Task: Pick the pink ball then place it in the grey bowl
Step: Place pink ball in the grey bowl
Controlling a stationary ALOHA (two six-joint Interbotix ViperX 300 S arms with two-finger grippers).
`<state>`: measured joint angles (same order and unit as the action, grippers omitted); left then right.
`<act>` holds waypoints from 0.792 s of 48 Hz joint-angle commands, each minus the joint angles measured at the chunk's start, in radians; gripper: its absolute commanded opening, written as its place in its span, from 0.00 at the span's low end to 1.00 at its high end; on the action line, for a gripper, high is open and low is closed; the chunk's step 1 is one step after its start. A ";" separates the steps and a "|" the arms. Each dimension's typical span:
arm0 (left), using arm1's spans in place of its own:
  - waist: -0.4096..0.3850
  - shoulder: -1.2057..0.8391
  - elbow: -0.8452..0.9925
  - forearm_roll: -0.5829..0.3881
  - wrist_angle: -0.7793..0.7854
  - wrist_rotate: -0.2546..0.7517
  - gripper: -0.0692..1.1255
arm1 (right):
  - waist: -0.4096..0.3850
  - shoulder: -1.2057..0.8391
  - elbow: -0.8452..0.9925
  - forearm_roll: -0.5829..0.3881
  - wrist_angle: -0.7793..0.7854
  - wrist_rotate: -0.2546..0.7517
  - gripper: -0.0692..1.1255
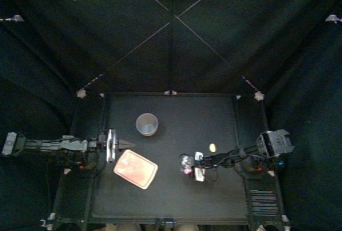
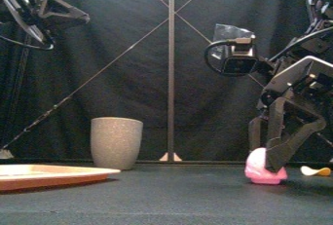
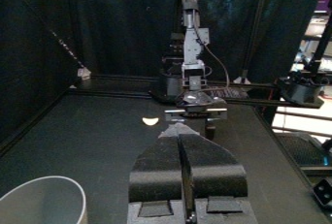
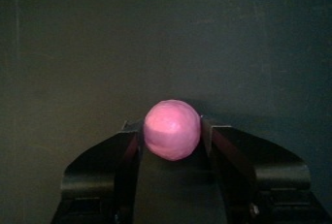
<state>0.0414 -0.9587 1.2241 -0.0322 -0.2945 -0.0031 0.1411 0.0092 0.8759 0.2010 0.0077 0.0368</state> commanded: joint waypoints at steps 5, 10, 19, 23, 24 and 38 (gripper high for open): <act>0.006 0.005 -0.011 -0.003 -0.009 0.002 0.11 | -0.031 -0.014 -0.103 -0.044 -0.032 -0.014 0.66; 0.009 0.005 -0.012 -0.003 -0.015 0.000 0.11 | -0.098 -0.006 -0.204 -0.140 -0.077 -0.014 0.66; 0.018 0.005 -0.009 -0.003 -0.017 0.000 0.11 | -0.255 0.057 -0.382 -0.307 -0.164 0.000 0.66; 0.025 0.005 -0.009 -0.003 -0.017 0.000 0.11 | -0.319 0.106 -0.463 -0.310 -0.207 -0.002 0.66; 0.026 0.005 -0.009 -0.005 -0.017 -0.002 0.11 | -0.333 0.120 -0.483 -0.308 -0.215 -0.002 0.66; 0.028 0.003 0.002 -0.028 -0.018 0.003 0.11 | -0.436 0.302 -0.704 -0.291 -0.216 0.000 0.66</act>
<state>0.0660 -0.9587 1.2410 -0.0568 -0.3037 -0.0031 -0.2884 0.3160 0.2286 -0.0936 -0.2102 0.0383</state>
